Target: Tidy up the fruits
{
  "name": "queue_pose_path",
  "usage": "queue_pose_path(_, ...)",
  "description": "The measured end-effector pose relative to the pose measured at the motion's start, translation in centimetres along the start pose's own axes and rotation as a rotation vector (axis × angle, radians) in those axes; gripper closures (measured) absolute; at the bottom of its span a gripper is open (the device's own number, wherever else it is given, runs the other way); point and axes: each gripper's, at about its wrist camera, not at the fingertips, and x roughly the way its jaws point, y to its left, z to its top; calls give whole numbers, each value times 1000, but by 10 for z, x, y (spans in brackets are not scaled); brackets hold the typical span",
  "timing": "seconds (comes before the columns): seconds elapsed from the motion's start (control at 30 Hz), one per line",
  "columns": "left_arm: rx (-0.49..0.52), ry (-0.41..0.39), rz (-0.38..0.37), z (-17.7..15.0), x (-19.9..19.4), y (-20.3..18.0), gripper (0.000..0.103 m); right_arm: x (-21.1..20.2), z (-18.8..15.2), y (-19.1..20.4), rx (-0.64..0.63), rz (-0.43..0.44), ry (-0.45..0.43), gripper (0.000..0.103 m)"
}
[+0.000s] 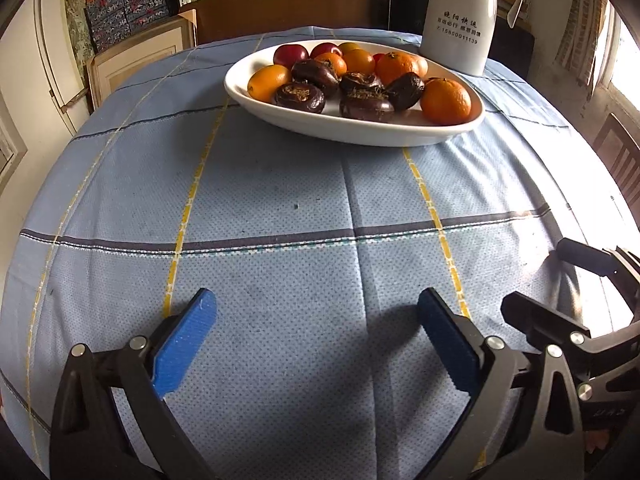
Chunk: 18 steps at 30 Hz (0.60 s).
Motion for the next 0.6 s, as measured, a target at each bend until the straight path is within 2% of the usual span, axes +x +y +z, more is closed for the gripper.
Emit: queue_pose_path(0.6, 0, 4, -2, 1, 1, 0, 4, 1, 1, 0, 1, 3, 6, 3)
